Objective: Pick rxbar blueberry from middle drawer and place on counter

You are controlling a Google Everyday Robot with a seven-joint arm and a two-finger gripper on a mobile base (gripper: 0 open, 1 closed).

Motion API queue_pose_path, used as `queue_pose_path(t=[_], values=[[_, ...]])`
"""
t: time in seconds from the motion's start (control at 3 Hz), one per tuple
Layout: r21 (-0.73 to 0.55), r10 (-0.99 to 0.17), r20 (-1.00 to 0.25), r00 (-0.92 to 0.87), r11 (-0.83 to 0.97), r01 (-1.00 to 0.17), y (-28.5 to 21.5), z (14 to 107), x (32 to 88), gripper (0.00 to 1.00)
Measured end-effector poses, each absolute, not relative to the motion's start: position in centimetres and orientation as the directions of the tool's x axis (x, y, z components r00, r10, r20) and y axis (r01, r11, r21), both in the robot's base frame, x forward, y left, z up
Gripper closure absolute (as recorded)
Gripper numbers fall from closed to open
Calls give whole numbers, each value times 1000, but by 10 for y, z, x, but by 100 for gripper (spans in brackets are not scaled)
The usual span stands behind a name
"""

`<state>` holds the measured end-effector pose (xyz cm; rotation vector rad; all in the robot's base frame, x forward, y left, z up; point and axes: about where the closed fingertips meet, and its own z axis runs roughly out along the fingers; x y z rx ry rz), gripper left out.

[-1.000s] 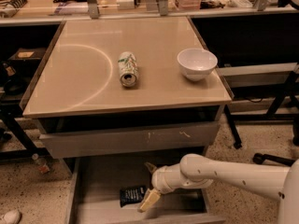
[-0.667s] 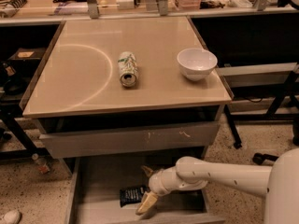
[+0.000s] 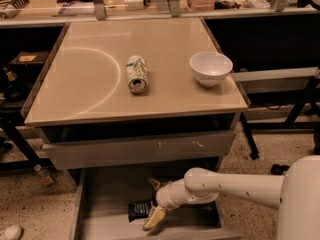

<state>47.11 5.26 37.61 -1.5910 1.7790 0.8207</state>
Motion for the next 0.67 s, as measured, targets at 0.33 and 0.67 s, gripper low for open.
queue_pose_path(t=[0.33, 0.67], values=[[38, -613, -787, -72, 69, -997, 67, 379, 473, 0], [39, -603, -795, -70, 64, -997, 75, 378, 473, 0]])
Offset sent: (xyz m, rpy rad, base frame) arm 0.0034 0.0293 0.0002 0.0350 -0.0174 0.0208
